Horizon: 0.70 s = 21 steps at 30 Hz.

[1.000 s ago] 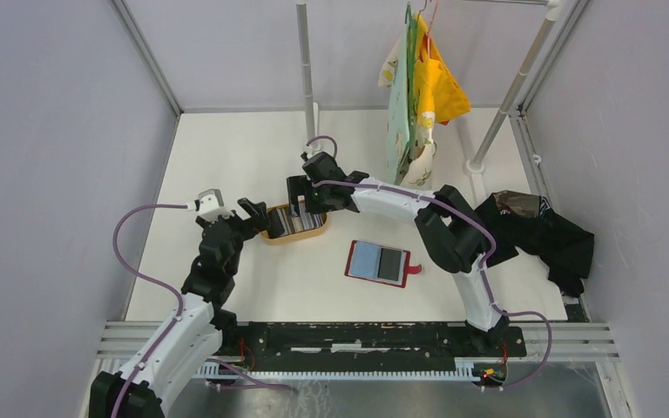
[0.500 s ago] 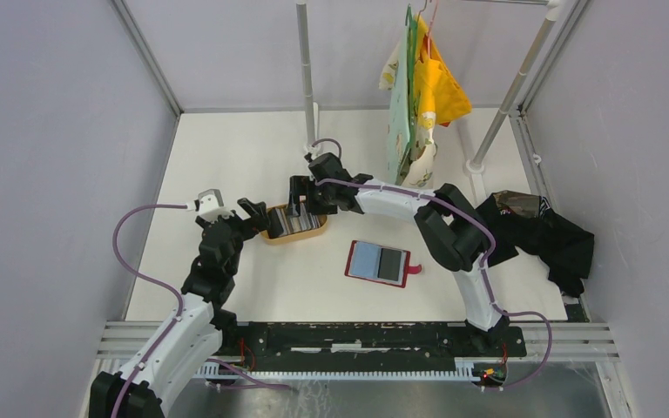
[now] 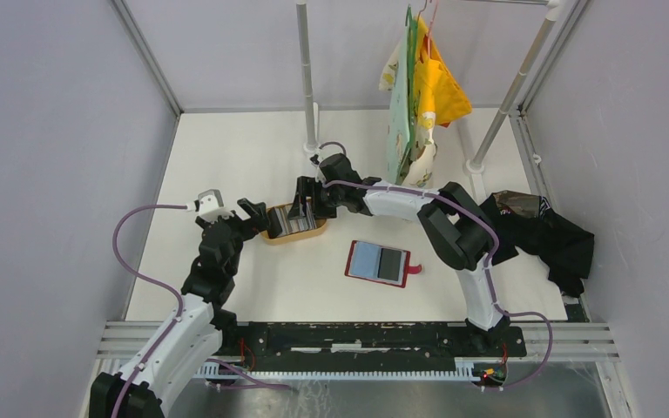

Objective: Put the credit cards into the card holder
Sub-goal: Pick up the credit card from the storage box.

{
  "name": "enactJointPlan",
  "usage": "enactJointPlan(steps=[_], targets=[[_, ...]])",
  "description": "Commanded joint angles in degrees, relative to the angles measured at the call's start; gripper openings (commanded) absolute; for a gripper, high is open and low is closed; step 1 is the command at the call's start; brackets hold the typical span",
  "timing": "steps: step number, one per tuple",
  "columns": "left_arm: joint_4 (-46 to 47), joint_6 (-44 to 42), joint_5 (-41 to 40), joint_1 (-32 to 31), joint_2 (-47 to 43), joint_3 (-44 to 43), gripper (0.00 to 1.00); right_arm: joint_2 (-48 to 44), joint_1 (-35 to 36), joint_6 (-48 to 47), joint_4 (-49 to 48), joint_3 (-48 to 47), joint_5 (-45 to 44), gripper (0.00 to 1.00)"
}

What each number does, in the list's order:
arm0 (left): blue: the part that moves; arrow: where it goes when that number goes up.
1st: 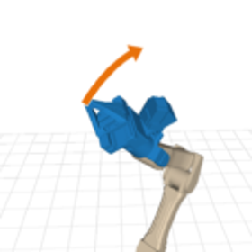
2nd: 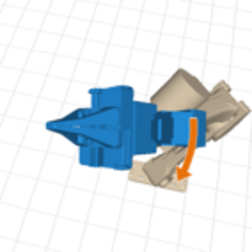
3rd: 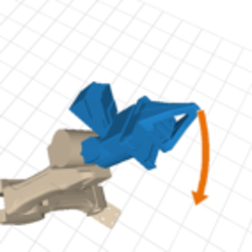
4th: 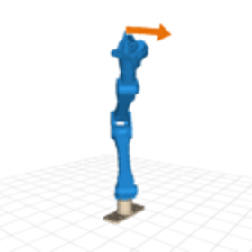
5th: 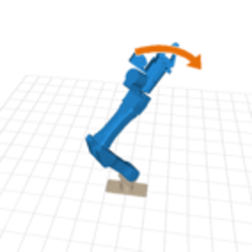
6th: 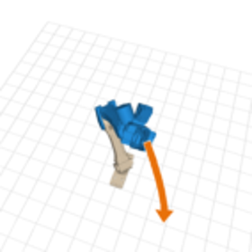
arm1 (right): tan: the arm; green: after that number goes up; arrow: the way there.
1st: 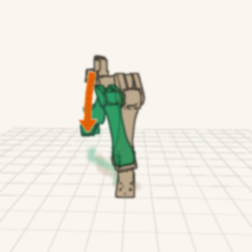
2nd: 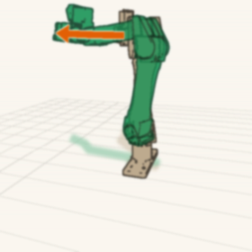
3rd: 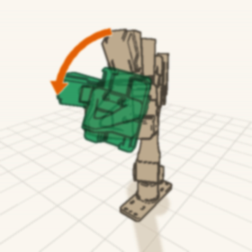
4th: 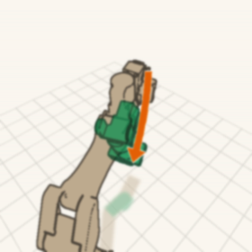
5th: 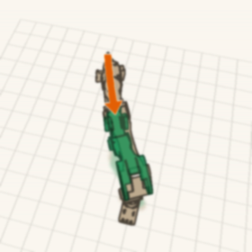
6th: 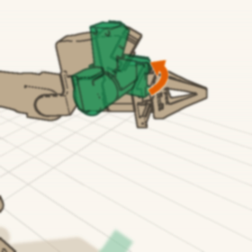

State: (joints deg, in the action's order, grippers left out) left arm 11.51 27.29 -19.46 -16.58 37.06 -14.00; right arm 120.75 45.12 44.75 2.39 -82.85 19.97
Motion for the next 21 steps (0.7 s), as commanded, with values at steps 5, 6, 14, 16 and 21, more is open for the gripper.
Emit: enactJointPlan(steps=[5, 6, 14, 16, 21], targets=[[1.1, 0.3, -1.7, 0.2, -0.6, -0.2, 1.0, 3.5, 0.4, 2.5, -3.5, -1.5, 8.0, 0.77], [1.1, 0.3, -1.7, 0.2, -0.7, -0.2, 1.0, 3.6, 0.5, 2.8, -4.3, -1.3, 8.5, 0.77], [1.1, 0.3, -1.7, 0.2, -0.8, -0.2, 1.0, 3.7, 0.4, 3.5, -5.9, -0.7, 9.9, 0.76], [1.1, 0.3, -1.7, 0.2, -0.8, -0.2, 1.0, 3.3, 0.3, 2.8, -5.7, -0.7, 9.7, 0.75], [1.1, 0.3, -1.8, 0.3, -0.8, -0.2, 1.0, 0.7, -0.3, 0.9, -5.2, 0.7, 8.4, 0.74]])
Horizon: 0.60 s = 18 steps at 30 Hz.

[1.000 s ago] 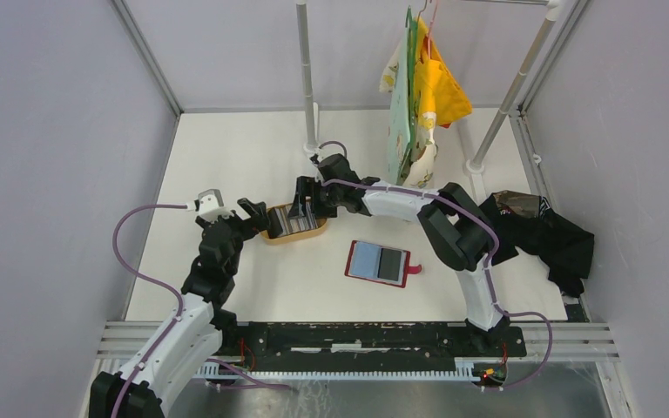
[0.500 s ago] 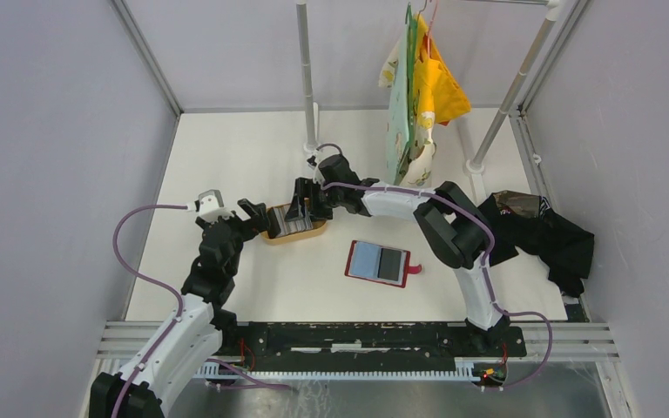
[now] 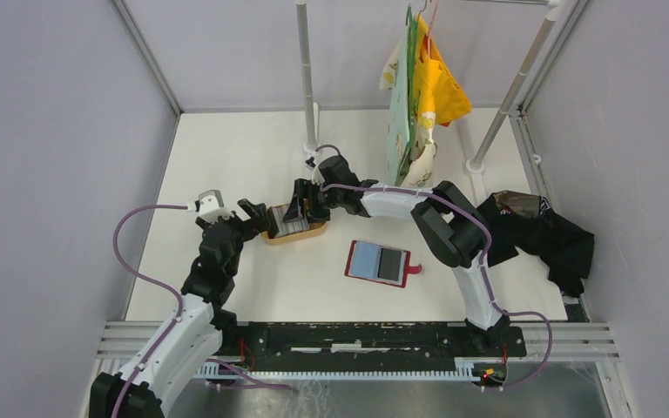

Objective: Put the credit cards into the card holder
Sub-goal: Pick up the credit card from the storage box.

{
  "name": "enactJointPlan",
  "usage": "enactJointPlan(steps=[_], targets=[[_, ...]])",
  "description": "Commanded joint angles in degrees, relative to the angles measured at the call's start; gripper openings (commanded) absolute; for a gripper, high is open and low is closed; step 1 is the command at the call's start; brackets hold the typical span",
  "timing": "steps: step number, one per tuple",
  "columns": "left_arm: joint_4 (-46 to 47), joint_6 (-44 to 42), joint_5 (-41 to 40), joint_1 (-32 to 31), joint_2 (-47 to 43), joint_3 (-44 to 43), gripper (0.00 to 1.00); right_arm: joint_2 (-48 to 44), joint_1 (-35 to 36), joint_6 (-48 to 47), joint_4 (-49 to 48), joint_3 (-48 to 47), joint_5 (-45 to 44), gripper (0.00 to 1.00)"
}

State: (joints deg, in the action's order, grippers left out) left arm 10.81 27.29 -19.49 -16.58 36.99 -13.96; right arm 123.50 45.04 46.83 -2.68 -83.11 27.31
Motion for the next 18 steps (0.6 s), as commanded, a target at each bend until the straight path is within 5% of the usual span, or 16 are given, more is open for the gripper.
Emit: enactJointPlan(steps=[1, 18], targets=[[1.8, 0.3, -1.8, 0.3, -0.8, -0.2, 1.0, -2.6, -0.4, -1.3, -0.3, 1.4, 1.0, 0.74], [1.6, 0.3, -1.9, 0.3, -0.6, -0.2, 1.0, -7.0, -3.2, -0.8, -4.4, 6.2, 2.4, 0.64]])
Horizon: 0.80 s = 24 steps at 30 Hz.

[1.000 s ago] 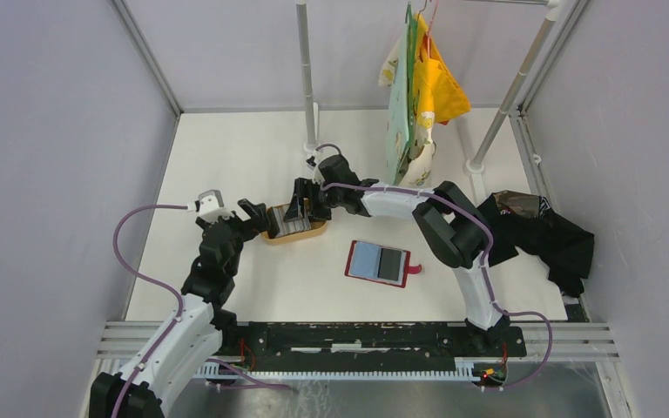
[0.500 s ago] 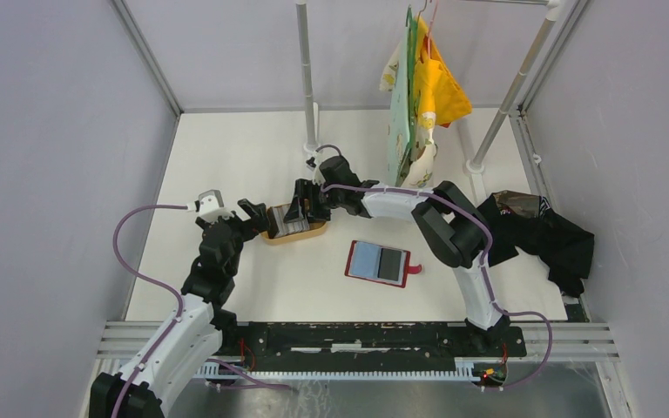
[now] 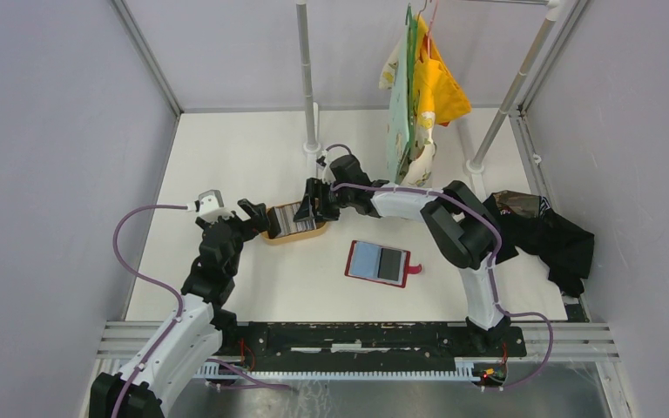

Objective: Put the credit cards into the card holder
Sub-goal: Pick up the credit card from the storage box.

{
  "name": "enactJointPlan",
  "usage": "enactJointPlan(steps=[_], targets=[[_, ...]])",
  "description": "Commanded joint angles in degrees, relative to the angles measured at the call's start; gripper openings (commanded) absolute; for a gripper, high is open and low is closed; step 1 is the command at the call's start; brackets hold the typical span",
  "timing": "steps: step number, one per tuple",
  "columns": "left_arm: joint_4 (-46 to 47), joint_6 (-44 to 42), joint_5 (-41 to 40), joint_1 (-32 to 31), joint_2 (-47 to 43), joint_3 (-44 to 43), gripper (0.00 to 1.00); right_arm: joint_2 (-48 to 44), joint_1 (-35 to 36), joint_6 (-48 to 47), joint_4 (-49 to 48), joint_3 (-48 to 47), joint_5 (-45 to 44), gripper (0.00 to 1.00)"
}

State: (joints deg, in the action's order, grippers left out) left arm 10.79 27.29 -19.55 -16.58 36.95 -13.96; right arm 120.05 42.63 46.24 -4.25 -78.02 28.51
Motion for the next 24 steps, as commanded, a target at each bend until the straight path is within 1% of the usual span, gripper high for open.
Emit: enactJointPlan(steps=[1, 8, 12, 18, 24], targets=[[1.6, 0.3, -1.8, 0.3, -0.6, -0.3, 1.0, -3.7, -0.9, -0.2, -3.1, 1.5, 1.2, 0.63], [1.6, 0.3, -1.8, 0.3, -0.5, -0.3, 1.0, -4.6, -1.8, -0.4, -4.4, 3.5, 0.8, 0.55], [1.6, 0.3, -1.8, 0.3, -0.3, -0.4, 1.0, -5.2, -2.5, -0.7, -4.8, 4.4, 0.5, 0.54], [1.6, 0.3, -1.8, 0.2, -0.3, -0.4, 1.0, -6.0, -3.2, -0.9, -5.4, 5.7, 0.4, 0.46], [1.6, 0.3, -1.8, 0.2, -0.4, -0.4, 1.0, -6.6, -3.5, -1.2, -5.6, 6.7, -0.3, 0.37]])
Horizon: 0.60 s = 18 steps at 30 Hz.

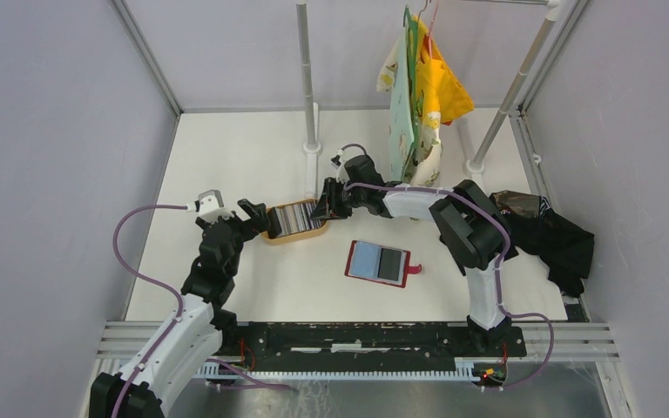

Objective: Put the credit cards into the card holder
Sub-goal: Pick up the credit card from the storage box.

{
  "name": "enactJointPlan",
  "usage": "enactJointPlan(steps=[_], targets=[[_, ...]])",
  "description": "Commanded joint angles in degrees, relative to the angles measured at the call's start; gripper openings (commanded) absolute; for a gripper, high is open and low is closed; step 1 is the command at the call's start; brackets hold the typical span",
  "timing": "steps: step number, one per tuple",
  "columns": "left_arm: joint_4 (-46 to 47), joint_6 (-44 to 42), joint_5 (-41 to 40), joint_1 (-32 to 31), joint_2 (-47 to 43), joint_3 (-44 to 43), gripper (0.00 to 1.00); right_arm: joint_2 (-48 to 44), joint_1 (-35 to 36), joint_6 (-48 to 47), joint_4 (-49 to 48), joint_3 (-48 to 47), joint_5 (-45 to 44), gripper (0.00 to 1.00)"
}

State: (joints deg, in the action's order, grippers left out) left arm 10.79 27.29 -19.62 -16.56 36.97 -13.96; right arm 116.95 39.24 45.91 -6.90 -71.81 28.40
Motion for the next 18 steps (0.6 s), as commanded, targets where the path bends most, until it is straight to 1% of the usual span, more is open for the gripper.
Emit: enactJointPlan(steps=[1, 11, 18], targets=[[1.6, 0.3, -1.7, 0.2, -0.4, -0.4, 1.0, -3.5, -0.2, -0.9, -2.9, 0.7, -0.5, 0.34], [1.5, 0.3, -1.7, 0.2, -0.5, -0.3, 1.0, -4.2, -0.8, -3.5, 0.2, 0.6, -4.4, 0.15], [1.4, 0.3, -1.8, 0.2, -0.5, -0.4, 1.0, -6.9, -0.9, -10.1, 4.0, 0.0, -11.0, 0.04]])
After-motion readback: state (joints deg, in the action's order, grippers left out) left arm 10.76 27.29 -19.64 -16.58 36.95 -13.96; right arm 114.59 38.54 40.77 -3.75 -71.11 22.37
